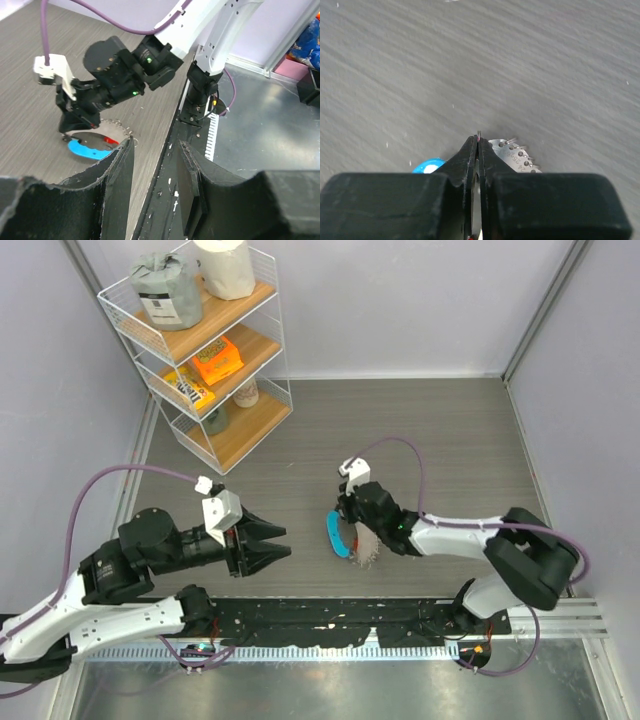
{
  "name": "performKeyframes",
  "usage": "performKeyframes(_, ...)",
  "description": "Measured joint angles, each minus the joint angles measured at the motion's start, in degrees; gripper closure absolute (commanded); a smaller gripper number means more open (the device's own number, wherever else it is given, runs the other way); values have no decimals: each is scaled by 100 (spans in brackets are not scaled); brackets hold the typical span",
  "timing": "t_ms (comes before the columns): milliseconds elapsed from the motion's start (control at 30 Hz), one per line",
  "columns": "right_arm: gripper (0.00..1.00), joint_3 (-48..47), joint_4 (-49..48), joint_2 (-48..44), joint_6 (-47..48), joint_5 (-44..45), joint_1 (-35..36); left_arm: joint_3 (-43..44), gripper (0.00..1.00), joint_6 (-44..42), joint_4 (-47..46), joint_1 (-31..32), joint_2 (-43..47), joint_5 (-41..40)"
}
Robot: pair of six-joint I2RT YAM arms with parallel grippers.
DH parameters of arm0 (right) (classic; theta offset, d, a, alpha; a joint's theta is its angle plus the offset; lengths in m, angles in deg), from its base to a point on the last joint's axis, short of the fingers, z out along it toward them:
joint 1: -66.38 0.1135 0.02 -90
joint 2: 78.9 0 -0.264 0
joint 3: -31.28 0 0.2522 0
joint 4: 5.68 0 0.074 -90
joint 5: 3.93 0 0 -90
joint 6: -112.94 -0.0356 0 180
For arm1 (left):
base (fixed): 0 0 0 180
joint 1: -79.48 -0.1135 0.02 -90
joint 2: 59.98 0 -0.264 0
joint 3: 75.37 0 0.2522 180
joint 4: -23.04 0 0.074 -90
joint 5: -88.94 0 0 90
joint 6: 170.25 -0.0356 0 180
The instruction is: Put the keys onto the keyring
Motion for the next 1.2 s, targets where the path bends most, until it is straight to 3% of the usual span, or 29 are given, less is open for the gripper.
performKeyframes(200,83,-850,-146,887,-155,-225,-240,-184,56,37,7,0,232,-210)
performKeyframes(267,76,-1032,-109,977,-144,-221,-275,-225,56,39,7,0,286,-240)
performKeyframes(333,67,-1198,-68,986,-120,-221,-286,-269,56,39,2,0,345,-269)
performKeyframes(367,56,-1316,0,986,-107,-221,-286,-299,56,42,4,0,380,-280)
performKeyframes(467,47,-1635,146,986,-72,-223,-289,-358,56,57,4,0,466,-317)
performKeyframes(533,37,-1805,195,986,-46,-229,-289,-396,54,66,26,0,549,-363)
performKeyframes(567,26,-1869,216,973,-31,-232,-289,-400,53,68,46,0,597,-393)
performKeyframes(633,20,-1958,332,929,0,-249,-289,-404,50,74,79,0,739,-487)
performKeyframes(667,13,-2002,433,896,31,-251,-289,-404,48,81,98,0,802,-522)
performKeyframes(800,8,-2267,984,708,136,-260,-289,-407,37,74,238,0,1165,-780)
performKeyframes(867,2,-2402,1237,540,168,-236,-289,-404,22,59,282,0,1305,-927)
performKeyframes(967,5,-2498,1613,127,203,-153,-289,-367,2,7,431,0,1405,-1156)
performKeyframes(1200,5,-2968,2739,-868,160,133,-289,-341,0,-144,719,0,1405,-1692)
